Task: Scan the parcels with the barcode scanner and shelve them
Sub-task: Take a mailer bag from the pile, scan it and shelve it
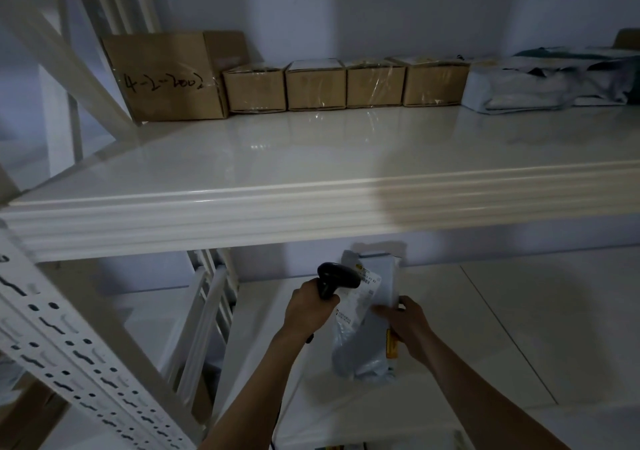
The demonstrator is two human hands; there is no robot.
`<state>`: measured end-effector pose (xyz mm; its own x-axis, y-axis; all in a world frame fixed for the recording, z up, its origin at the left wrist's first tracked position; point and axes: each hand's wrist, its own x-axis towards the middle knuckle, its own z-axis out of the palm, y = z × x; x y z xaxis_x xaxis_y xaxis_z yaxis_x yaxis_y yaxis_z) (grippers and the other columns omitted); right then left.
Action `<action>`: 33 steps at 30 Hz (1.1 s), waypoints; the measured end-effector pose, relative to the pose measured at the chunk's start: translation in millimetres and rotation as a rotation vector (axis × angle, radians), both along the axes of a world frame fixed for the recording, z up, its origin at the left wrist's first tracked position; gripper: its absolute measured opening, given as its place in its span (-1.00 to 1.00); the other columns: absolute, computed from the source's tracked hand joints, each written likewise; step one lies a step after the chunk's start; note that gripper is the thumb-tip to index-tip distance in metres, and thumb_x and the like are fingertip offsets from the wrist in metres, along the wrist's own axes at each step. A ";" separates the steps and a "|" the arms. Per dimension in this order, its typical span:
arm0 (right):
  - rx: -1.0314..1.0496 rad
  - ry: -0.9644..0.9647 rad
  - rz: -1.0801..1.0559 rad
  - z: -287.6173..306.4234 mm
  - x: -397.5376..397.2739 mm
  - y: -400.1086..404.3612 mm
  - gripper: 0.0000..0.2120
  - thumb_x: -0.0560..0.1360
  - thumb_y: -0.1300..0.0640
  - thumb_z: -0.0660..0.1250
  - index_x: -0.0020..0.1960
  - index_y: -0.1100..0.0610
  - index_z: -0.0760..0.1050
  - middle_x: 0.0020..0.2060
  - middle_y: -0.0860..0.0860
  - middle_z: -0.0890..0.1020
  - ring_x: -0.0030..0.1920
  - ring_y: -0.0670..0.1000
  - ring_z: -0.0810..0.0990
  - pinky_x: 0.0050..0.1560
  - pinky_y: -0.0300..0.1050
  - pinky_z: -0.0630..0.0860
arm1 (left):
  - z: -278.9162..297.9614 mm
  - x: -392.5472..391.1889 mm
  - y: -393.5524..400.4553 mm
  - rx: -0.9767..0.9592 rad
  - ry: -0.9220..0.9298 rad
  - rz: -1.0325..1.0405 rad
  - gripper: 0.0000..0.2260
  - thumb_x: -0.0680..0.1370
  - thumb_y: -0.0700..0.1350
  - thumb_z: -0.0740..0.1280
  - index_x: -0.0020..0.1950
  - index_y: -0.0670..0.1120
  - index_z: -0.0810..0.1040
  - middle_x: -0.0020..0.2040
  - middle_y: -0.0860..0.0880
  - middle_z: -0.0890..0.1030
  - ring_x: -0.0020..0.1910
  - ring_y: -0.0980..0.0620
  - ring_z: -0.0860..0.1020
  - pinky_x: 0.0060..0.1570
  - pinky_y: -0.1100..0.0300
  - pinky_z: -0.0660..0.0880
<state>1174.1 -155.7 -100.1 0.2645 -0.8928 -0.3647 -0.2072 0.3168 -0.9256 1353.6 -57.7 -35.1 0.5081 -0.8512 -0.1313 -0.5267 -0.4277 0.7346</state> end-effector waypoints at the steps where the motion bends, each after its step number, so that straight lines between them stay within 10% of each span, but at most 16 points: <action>1: 0.002 0.007 0.003 -0.1 -0.9 -0.3 -0.56 0.37 0.12 0.57 0.15 0.19 0.47 -0.01 0.21 0.64 -0.08 0.21 0.67 -0.13 0.03 0.62 | 1.8 -0.9 -0.7 0.005 -0.042 -0.010 -0.91 0.42 -0.09 0.28 -0.28 -0.01 0.42 -0.38 0.01 0.53 -0.39 0.05 0.50 -0.35 0.17 0.45; 11: 0.011 0.039 0.046 3.9 -7.1 -1.7 -0.50 0.39 0.07 0.56 0.20 0.23 0.46 0.02 0.20 0.63 -0.04 0.22 0.68 0.01 0.23 0.64 | 7.6 -6.9 -3.2 -0.031 -0.095 -0.040 -0.80 0.43 -0.07 0.31 -0.35 0.02 0.34 -0.43 0.07 0.44 -0.43 0.11 0.42 -0.40 0.24 0.30; 19: 0.031 0.009 0.049 2.9 -11.2 -1.6 -0.49 0.38 0.11 0.57 0.21 0.26 0.45 0.01 0.20 0.64 -0.04 0.22 0.67 0.02 0.20 0.64 | 0.0 -5.7 -2.1 -0.048 -0.009 0.001 -0.97 0.41 -0.12 0.30 -0.19 -0.02 0.46 -0.36 -0.02 0.56 -0.40 -0.01 0.54 -0.30 0.08 0.56; 24: 0.047 -0.036 0.010 2.9 -18.1 -3.3 -0.56 0.42 0.10 0.53 0.17 0.29 0.48 0.01 0.20 0.65 -0.05 0.22 0.67 -0.07 0.12 0.66 | -29.1 6.2 8.0 -0.060 0.432 0.146 -0.74 0.47 -0.26 0.37 0.11 -0.22 0.38 -0.17 -0.19 0.56 -0.41 -0.05 0.54 -0.45 0.17 0.50; 28: 0.084 -0.050 -0.052 3.0 -31.1 -5.7 -0.63 0.49 0.10 0.47 0.06 0.41 0.56 -0.20 0.25 0.65 -0.28 0.19 0.63 -0.41 -0.12 0.50 | -78.2 20.4 23.7 -0.001 0.591 0.257 -0.90 0.50 -0.32 0.38 -0.05 -0.34 0.52 -0.25 -0.24 0.57 -0.40 -0.12 0.55 -0.27 0.02 0.55; 33: 0.143 -0.086 -0.123 -3.9 -51.7 -4.7 -0.58 0.41 0.02 0.52 0.04 0.36 0.60 -0.06 0.34 0.68 -0.04 0.36 0.67 -0.14 0.03 0.54 | -138.9 38.8 35.1 0.129 0.417 0.356 -0.70 0.41 -0.06 0.54 0.01 -0.24 0.63 -0.10 -0.19 0.66 -0.09 -0.17 0.63 -0.03 0.00 0.61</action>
